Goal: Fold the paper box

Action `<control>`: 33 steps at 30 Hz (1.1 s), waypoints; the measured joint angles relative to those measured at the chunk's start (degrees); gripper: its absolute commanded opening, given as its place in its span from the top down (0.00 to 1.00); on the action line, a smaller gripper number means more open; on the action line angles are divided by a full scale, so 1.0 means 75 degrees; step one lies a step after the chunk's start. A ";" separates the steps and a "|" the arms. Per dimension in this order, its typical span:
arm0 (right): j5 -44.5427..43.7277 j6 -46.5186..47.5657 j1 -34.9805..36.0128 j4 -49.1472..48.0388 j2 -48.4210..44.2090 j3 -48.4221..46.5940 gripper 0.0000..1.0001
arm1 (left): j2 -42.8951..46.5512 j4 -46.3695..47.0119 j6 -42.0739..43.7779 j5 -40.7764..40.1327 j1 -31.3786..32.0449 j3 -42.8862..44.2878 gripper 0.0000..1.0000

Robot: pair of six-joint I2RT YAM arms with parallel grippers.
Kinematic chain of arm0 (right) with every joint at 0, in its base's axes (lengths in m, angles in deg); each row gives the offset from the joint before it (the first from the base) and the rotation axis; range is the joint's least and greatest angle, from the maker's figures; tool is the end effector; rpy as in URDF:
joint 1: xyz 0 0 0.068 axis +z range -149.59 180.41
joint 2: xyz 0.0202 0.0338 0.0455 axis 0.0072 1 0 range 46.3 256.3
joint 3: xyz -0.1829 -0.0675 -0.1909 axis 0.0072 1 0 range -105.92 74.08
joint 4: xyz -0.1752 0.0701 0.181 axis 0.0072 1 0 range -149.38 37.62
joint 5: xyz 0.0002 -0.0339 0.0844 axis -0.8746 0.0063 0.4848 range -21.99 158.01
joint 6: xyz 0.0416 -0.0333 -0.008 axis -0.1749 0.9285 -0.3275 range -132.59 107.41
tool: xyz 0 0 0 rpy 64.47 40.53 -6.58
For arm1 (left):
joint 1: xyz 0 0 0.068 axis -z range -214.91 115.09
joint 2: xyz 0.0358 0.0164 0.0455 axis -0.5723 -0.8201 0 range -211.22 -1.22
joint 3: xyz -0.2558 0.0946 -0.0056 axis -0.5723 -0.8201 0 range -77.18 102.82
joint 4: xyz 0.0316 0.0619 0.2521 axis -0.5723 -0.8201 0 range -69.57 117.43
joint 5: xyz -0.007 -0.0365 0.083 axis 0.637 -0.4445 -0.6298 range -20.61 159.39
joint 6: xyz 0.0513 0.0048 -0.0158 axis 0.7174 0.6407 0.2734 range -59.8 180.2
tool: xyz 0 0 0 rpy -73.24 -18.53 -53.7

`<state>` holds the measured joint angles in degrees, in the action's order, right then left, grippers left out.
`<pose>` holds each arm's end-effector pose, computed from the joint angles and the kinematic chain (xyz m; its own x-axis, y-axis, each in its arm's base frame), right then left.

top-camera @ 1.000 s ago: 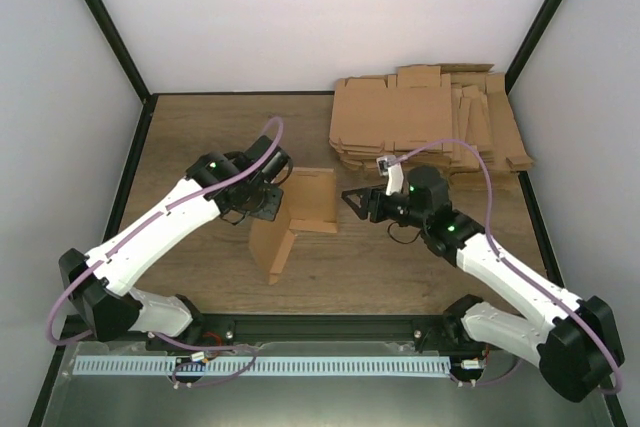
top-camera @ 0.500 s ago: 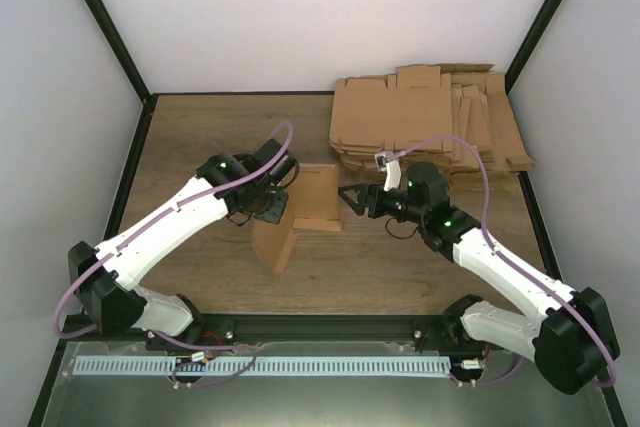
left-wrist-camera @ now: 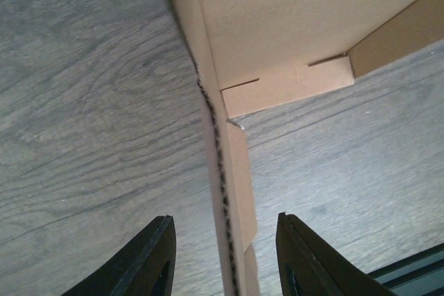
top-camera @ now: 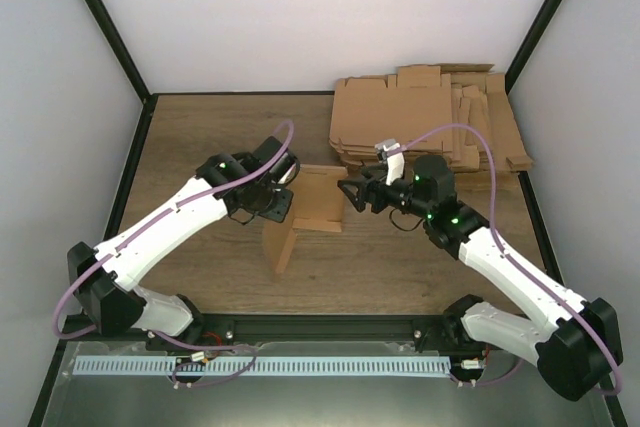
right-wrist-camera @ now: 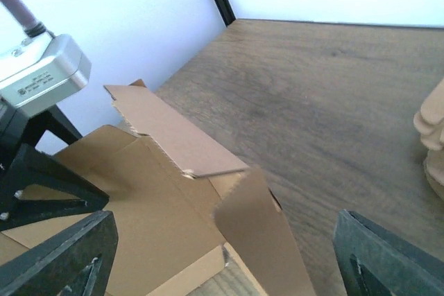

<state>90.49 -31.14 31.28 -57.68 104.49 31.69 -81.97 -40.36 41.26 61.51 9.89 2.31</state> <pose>0.1946 0.1322 0.2968 -0.4951 0.0466 -0.8676 -0.6641 0.6236 0.4125 0.1900 -0.1818 0.3266 -0.8420 0.3832 -0.3797 0.4123 0.9110 0.0052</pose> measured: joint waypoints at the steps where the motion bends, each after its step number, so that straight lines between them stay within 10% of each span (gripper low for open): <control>1: 0.0041 0.0122 0.0000 -0.0032 0.0000 0.0000 0.09 | 0.0015 0.0052 0.0003 0.0070 0.0000 0.0000 0.55; 22: 0.0895 0.1679 0.0000 -0.0425 0.0903 -0.0530 0.38 | 0.0201 0.0839 0.0137 0.0848 -0.0090 0.0201 0.41; 33: 0.1046 0.1807 0.0000 -0.0227 0.1040 -0.0860 0.61 | 0.0831 0.1778 0.0192 0.2340 -0.1629 0.0236 0.45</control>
<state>98.33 -17.59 31.28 -59.39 112.29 25.24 -75.74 -27.03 42.70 79.07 -2.33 4.08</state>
